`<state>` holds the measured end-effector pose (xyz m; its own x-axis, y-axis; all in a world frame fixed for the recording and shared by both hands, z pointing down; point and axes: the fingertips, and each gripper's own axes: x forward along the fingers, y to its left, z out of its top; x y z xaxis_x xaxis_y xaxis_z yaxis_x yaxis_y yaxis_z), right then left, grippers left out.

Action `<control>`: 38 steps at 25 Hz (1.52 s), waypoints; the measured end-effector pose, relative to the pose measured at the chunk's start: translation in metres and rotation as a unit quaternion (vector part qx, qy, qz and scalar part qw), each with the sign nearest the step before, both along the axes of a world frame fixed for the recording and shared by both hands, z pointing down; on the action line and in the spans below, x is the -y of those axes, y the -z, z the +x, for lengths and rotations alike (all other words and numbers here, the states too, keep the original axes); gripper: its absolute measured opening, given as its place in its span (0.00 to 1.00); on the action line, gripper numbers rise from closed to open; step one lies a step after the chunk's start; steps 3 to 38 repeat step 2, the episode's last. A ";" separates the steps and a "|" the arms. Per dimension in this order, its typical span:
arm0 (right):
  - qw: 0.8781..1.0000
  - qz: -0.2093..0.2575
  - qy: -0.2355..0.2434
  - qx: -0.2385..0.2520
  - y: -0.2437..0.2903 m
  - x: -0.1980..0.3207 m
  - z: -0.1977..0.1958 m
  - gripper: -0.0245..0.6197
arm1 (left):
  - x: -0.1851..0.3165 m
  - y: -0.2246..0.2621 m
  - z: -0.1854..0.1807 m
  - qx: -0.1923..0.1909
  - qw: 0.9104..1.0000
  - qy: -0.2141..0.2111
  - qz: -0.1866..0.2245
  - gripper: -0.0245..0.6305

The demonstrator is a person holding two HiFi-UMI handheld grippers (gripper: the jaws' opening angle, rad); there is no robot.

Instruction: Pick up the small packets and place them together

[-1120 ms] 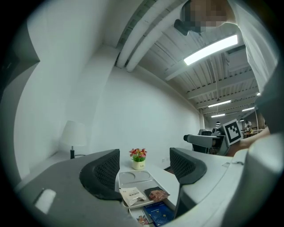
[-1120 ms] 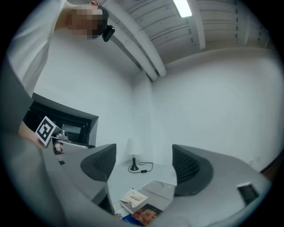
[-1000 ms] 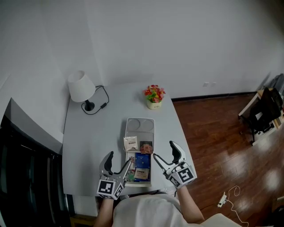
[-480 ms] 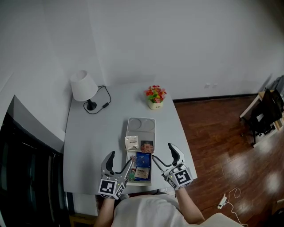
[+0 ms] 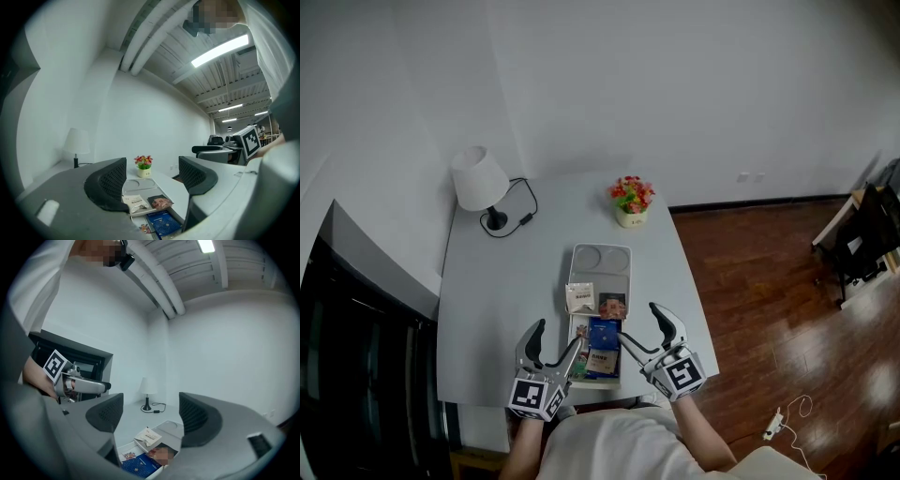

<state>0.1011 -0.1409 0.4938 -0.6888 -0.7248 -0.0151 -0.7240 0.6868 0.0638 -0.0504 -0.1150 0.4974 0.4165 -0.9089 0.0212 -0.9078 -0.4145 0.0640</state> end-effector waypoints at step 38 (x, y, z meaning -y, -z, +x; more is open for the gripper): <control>1.000 -0.003 0.006 -0.003 -0.001 -0.003 0.000 0.64 | 0.000 -0.002 0.003 0.001 1.000 -0.001 -0.004 0.55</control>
